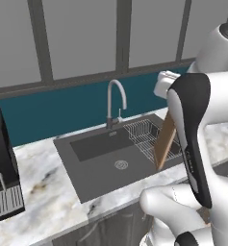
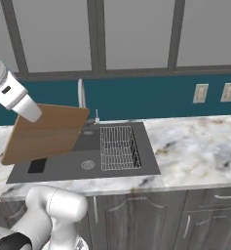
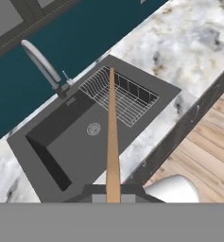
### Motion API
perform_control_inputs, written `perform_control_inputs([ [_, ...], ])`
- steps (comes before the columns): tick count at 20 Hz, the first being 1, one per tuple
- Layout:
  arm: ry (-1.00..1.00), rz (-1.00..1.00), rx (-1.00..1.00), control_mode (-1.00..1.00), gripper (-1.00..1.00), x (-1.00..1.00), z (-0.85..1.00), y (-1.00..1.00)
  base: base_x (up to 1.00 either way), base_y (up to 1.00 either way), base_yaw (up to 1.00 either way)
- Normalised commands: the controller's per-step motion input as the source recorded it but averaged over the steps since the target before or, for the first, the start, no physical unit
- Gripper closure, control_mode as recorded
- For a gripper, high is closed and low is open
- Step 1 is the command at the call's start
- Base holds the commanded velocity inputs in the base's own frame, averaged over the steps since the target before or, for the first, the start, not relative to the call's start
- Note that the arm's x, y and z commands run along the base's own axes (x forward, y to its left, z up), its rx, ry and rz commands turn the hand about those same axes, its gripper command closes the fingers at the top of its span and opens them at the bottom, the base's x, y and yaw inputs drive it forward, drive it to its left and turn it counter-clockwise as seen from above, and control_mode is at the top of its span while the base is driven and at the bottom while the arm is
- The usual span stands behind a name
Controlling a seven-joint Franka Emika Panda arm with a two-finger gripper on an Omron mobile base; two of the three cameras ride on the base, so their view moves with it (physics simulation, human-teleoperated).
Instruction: Move the cutting board and knife to the sink. Then move spray from the cabinet to the counter.
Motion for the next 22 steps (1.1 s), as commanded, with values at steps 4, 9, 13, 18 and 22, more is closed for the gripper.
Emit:
perform_control_inputs([
  [4,0.0,0.0,0.0,1.0,1.0,0.0,0.0,0.0,0.6,0.68,-0.03],
  [9,0.0,0.0,0.0,1.0,1.0,0.0,0.0,0.0,0.36,0.51,-0.06],
  [13,0.0,-0.08,0.0,-1.0,1.0,0.17,-0.04,0.24,0.0,0.0,0.0],
  [18,0.1,-0.04,0.12,-1.0,1.0,0.04,-0.58,0.46,0.0,0.0,0.0],
  [22,0.08,0.0,0.41,-1.0,1.0,0.0,-0.3,0.49,0.0,0.0,0.0],
])
